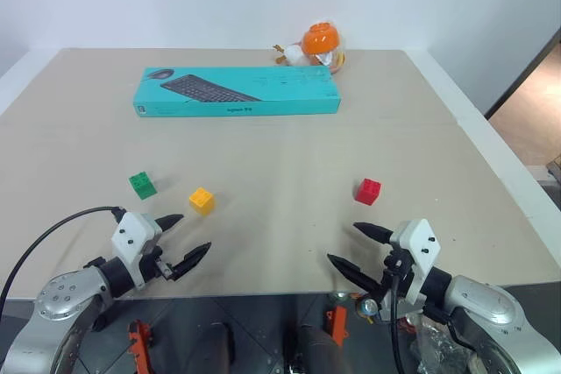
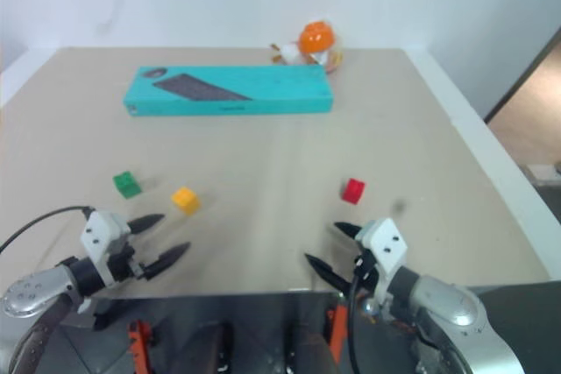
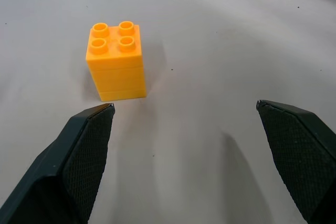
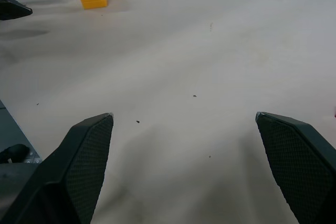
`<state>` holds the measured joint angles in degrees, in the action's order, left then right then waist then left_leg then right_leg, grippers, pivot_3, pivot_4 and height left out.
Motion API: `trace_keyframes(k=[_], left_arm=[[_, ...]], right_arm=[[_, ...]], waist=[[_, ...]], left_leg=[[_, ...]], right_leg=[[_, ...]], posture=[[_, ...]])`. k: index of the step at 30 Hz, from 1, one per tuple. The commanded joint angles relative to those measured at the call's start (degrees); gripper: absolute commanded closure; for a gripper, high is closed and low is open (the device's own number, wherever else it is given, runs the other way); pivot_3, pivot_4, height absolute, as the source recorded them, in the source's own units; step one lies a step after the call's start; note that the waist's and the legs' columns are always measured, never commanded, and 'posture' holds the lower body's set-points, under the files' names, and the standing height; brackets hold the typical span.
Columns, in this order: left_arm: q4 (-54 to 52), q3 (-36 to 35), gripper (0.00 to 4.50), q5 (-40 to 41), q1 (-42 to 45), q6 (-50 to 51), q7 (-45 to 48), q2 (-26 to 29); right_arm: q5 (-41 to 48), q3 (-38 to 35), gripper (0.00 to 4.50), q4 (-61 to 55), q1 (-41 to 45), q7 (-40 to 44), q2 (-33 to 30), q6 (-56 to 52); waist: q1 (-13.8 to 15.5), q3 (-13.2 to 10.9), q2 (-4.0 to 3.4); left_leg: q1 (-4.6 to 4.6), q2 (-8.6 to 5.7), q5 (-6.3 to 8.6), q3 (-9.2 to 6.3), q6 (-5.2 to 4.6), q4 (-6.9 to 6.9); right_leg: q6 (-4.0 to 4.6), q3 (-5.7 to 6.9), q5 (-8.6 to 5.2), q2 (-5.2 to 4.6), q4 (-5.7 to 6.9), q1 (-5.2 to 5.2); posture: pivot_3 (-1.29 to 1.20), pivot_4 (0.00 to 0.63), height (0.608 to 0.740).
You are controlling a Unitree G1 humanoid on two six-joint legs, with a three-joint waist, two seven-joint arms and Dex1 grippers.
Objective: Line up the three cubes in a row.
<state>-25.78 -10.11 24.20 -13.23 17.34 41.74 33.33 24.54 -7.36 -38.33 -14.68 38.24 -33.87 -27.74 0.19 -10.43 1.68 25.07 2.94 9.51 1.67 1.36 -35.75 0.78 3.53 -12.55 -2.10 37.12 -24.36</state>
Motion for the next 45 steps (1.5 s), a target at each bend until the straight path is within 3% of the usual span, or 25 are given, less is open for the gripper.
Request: trace_keyframes(k=[1,7,15,21,24,28,34,45], left_arm=[[-1.0,-1.1,0.02,1.4,-0.7,-2.1,1.8,0.1],[-2.5,-3.1,0.02,5.7,-5.6,-4.0,6.2,-0.1],[0.3,-5.7,0.02,6.1,-3.9,-3.9,5.0,0.1],[-0.7,-4.1,0.02,5.9,-2.7,-6.8,9.2,1.4],[-4.2,-1.8,0.02,7.5,-3.4,-7.6,14.5,3.6],[-5.3,3.7,0.02,8.2,0.8,-5.8,22.0,8.5],[-1.4,8.5,0.02,7.2,10.6,-3.9,25.5,10.9],[-0.6,10.6,0.02,7.3,14.5,-2.7,23.9,9.8]], right_arm=[[0.5,-1.1,0.0,0.3,0.5,0.5,-0.2,1.9],[2.0,-0.6,0.0,1.1,1.1,-0.4,1.9,2.2],[2.1,-1.1,0.0,1.6,0.9,-0.4,1.7,2.7],[0.3,-1.9,0.0,0.5,-0.1,-0.4,0.6,4.9],[2.8,-5.6,0.0,-2.3,2.1,-3.9,1.2,3.0],[1.2,-9.6,0.0,0.9,13.0,-15.0,2.0,-4.0],[-4.7,-4.1,0.0,5.6,24.9,-28.0,6.6,-13.9],[-12.2,2.0,0.0,0.9,25.1,-40.8,17.8,-22.3]], waist=[[0.1,0.0,0.0],[0.3,0.0,0.0],[0.3,0.0,0.0],[0.3,0.0,0.0],[0.3,0.0,-0.03],[0.3,0.0,-0.05],[0.3,0.0,-0.09],[0.3,0.1,-0.1]], left_leg=[[0.0,0.0,0.0,0.0,0.0,0.0],[-0.01,0.03,0.01,0.07,0.01,0.02],[-0.02,0.04,0.02,0.0,0.02,-0.02],[-0.02,0.04,0.02,0.03,0.02,-0.06],[-0.02,0.05,0.02,0.06,0.02,-0.05],[-0.05,0.02,0.02,0.21,0.02,-0.08],[-0.05,0.0,-0.01,0.21,0.0,-0.09],[0.03,0.07,0.28,0.48,-0.15,0.07]], right_leg=[[0.0,0.0,0.0,0.0,0.0,0.0],[0.01,-0.03,0.0,0.01,0.0,-0.02],[0.06,0.02,-0.03,0.03,0.0,0.02],[0.05,0.01,-0.03,0.01,0.0,0.03],[0.06,-0.01,-0.03,0.03,0.0,0.0],[0.05,-0.03,-0.02,0.07,0.0,-0.03],[0.09,-0.01,0.0,0.15,0.0,0.01],[-0.42,-0.76,0.0,0.86,0.05,-0.16]], posture=[[0.0,0.15,0.74],[0.0,0.15,0.74],[0.0,0.15,0.74],[0.0,0.15,0.74],[0.0,0.15,0.74],[0.0,0.15,0.74],[0.0,0.15,0.74],[0.0,0.15,0.74]])
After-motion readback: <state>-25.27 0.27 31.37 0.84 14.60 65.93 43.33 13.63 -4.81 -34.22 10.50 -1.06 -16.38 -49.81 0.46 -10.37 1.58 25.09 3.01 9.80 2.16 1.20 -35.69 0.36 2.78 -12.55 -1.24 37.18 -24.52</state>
